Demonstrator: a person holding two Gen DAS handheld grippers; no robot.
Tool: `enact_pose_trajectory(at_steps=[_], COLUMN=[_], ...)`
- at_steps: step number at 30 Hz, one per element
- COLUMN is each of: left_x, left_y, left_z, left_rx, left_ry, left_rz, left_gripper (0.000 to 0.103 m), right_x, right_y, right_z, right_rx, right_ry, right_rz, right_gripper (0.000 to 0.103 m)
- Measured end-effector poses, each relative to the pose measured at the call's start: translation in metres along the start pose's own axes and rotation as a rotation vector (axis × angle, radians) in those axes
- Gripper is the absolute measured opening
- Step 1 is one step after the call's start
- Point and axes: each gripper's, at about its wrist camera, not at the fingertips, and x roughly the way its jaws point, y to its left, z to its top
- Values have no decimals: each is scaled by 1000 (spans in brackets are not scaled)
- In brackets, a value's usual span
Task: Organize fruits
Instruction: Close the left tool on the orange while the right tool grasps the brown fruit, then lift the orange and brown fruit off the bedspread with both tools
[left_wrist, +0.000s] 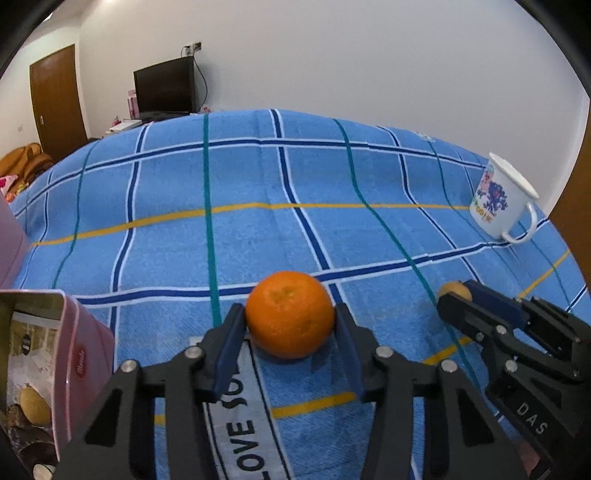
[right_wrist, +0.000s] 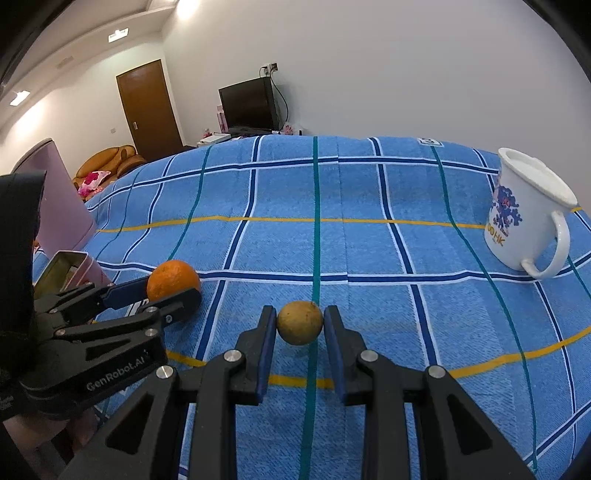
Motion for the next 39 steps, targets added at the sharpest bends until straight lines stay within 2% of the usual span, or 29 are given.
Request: enact_pose_trajectory(at_steps=[5,10,22,39], left_x=[-6,-16,-31,-46], left_y=[-1,-5,2,-10], left_z=[-4,-5,-6,-11], left_rx=[10,28,3,49], left_ry=[-13,-59,-132,-229], left_rz=[-3,11,28,71], left_gripper=[50,50,50,50], right_x=[-2,-7,-18,-28], right_y=[2,6,11,12], right_z=[0,0,-2,-3], right_rx=[-7,-18,-39,-46], right_ry=[-9,-32,-91,-143], right_rz=[3,14,39,36], right_gripper=[28,28,28,28])
